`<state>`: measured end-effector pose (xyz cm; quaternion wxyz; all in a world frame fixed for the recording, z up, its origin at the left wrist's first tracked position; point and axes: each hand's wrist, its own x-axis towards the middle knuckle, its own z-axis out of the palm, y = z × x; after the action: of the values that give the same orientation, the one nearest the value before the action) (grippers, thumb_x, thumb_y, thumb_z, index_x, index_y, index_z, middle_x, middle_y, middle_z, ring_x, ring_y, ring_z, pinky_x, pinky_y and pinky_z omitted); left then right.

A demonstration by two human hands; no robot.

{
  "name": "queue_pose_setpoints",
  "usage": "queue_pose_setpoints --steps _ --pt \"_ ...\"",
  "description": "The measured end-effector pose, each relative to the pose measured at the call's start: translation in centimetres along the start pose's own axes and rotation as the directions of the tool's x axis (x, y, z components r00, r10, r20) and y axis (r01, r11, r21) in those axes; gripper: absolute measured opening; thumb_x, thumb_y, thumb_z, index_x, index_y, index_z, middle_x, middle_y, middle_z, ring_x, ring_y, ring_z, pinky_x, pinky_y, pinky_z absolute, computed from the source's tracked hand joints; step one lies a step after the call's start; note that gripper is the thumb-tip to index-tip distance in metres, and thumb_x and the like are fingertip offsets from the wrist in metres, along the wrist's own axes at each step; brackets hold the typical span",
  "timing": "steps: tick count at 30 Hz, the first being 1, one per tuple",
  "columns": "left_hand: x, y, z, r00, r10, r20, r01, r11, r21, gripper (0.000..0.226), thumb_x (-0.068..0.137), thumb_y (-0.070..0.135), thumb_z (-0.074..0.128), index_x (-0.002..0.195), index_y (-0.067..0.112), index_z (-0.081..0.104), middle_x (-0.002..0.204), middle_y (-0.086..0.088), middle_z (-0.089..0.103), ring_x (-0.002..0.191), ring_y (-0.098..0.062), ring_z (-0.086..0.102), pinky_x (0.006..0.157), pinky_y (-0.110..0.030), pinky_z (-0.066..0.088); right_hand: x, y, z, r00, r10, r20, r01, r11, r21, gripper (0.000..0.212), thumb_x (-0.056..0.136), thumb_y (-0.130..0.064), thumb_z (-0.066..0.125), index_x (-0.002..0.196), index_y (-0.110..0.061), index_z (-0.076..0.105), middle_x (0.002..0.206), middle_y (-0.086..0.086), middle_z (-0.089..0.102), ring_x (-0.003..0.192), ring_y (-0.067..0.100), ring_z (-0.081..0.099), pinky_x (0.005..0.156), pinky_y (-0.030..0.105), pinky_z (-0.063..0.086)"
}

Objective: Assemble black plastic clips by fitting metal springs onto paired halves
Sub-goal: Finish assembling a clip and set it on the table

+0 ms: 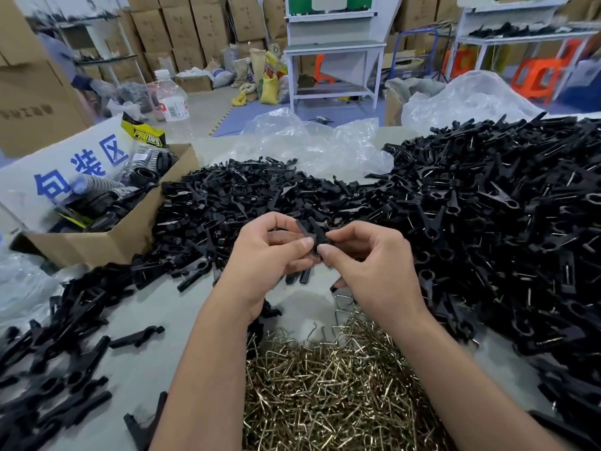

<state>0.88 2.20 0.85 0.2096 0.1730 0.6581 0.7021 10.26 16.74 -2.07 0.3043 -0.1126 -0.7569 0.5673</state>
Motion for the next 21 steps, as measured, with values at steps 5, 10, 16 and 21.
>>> queue_pose_setpoints --steps 5,10,16,21 --pt "-0.05 0.05 0.12 1.000 -0.006 0.002 0.006 0.999 -0.045 0.017 0.091 -0.008 0.070 0.106 -0.003 0.065 0.095 -0.021 0.076 0.081 -0.028 0.078 0.070 -0.027 0.062 -0.18 -0.01 0.53 0.994 0.031 -0.103 -0.016 0.990 0.137 0.011 0.087 -0.015 0.084 0.095 -0.020 0.079 0.081 -0.001 0.079 0.072 0.018 0.077 0.051 0.032 0.061" --pt "0.02 -0.15 0.40 1.000 0.022 -0.011 -0.023 0.998 -0.054 0.014 0.091 -0.009 0.070 0.102 -0.001 0.064 0.095 -0.021 0.076 0.084 -0.029 0.078 0.072 -0.029 0.062 -0.13 0.00 0.58 0.996 0.020 -0.082 -0.008 0.990 0.144 0.015 0.082 -0.015 0.088 0.092 -0.023 0.080 0.083 0.000 0.079 0.069 0.019 0.076 0.051 0.031 0.060" --pt "-0.15 0.05 0.34 0.999 0.044 -0.001 -0.044 0.993 -0.108 0.015 0.092 -0.010 0.068 0.104 -0.002 0.062 0.081 -0.009 0.076 0.082 -0.023 0.078 0.071 -0.028 0.062 -0.05 -0.10 0.34 0.999 0.040 -0.018 -0.036 0.983 0.180 0.010 0.084 -0.023 0.087 0.091 -0.022 0.080 0.082 0.004 0.078 0.065 0.024 0.073 0.050 0.036 0.060" --pt "-0.19 0.17 0.44 0.999 0.048 0.015 -0.046 0.994 -0.104 0.012 0.092 -0.008 0.068 0.099 0.002 0.065 0.072 -0.001 0.075 0.073 -0.017 0.076 0.069 -0.024 0.061 0.01 -0.26 0.35 0.997 0.068 -0.025 -0.061 0.973 0.221 0.006 0.085 -0.016 0.085 0.085 -0.017 0.079 0.077 0.006 0.077 0.061 0.019 0.071 0.052 0.031 0.059"
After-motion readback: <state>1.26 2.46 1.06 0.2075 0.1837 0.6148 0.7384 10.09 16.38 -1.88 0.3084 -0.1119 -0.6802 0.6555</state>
